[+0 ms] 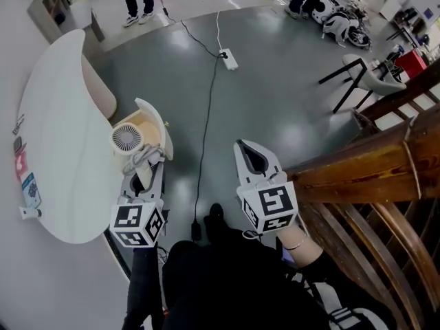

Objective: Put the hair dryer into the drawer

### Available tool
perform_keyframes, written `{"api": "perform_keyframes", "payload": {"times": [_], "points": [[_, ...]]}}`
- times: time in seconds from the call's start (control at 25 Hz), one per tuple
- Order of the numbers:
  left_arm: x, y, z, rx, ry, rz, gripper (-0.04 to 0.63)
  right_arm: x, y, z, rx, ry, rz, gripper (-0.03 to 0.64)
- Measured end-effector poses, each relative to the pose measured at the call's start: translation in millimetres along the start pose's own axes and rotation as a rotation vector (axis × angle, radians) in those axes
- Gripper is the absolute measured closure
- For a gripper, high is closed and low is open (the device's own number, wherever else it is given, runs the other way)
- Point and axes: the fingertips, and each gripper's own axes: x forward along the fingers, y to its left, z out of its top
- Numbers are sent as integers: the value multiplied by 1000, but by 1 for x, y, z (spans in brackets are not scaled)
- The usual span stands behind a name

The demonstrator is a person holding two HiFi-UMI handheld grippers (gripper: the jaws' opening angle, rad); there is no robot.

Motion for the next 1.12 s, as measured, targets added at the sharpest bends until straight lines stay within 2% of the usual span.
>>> {"api": "perform_keyframes", "payload": {"times": [0.24,0.56,0.8,1.12], "points": [[20,-1,-1,-12,6,57,482,12,-22,-3,-16,12,39,615],[26,2,1,-22,12,118,482,34,-16,-2,-42,9,108,615],[29,15,3,-15,27,140,482,49,-8,3,-65,4,145,615],[59,36,-2,-54,28,150,482,85,-12,3,-95,33,162,615]]}}
